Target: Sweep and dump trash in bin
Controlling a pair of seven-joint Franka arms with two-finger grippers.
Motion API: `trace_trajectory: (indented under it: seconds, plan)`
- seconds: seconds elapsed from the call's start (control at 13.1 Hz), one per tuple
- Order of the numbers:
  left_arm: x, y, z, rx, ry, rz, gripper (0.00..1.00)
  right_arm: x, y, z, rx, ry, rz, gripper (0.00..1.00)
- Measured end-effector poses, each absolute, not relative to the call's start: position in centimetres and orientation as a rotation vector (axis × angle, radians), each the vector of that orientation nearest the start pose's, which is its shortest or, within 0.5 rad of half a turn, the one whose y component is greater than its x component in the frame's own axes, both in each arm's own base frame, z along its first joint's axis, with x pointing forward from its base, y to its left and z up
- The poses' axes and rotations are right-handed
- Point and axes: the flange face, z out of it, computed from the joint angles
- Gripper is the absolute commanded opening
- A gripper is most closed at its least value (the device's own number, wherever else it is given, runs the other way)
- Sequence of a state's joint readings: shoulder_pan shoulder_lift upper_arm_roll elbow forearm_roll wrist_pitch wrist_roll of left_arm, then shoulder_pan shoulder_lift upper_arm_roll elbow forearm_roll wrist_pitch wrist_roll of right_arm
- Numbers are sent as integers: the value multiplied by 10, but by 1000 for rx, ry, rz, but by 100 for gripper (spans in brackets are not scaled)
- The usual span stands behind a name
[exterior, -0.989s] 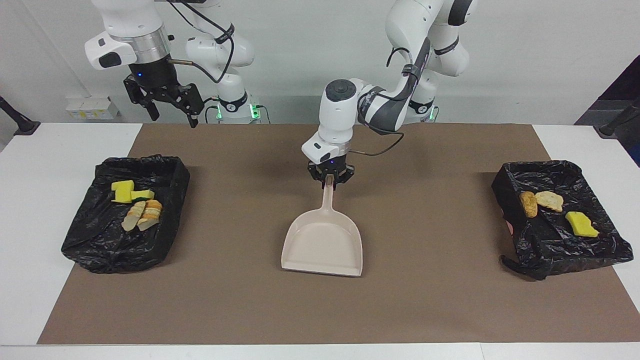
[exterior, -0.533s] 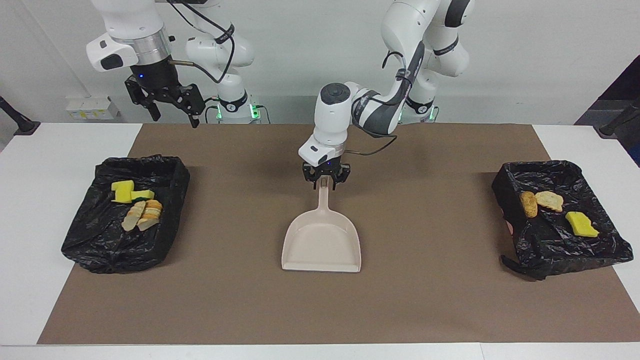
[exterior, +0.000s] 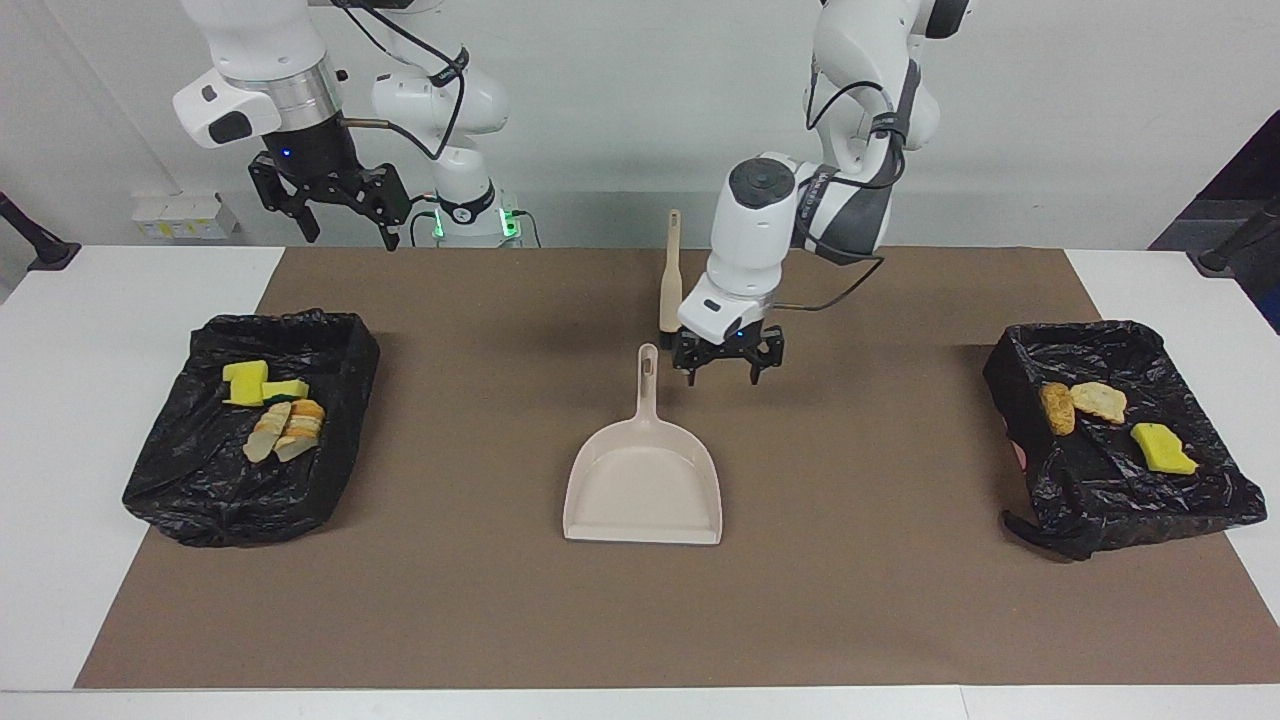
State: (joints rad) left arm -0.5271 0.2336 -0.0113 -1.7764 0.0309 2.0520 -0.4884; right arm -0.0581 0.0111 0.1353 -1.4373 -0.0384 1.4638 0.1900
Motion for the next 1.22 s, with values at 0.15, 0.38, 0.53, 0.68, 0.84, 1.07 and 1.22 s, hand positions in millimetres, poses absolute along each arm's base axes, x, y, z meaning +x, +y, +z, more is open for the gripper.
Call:
trace_trajectory:
  seconds: [0.15,0.38,0.53,0.68,0.84,1.07,1.22]
  plan:
    - [554,-275,440,-3115,134,-16,100,545,36,672,-3171,182,-33,100]
    - [572,-188,464,-3103,229,11,100,545,36,672,-3170,181,-33,100]
    - [572,-128,481,-3097,267,42,100,545,36,672,-3170,181,-33,100]
    - [568,-85,500,-3094,310,48,100,545,36,672,-3170,181,-34,100]
    - [559,-52,521,-3094,330,49,100,545,36,672,-3170,181,-35,100]
    - [551,-36,552,-3096,294,-26,100,545,36,672,-3170,181,-35,100]
    - [547,-32,581,-3096,272,-102,100,545,36,672,-3170,181,-35,100]
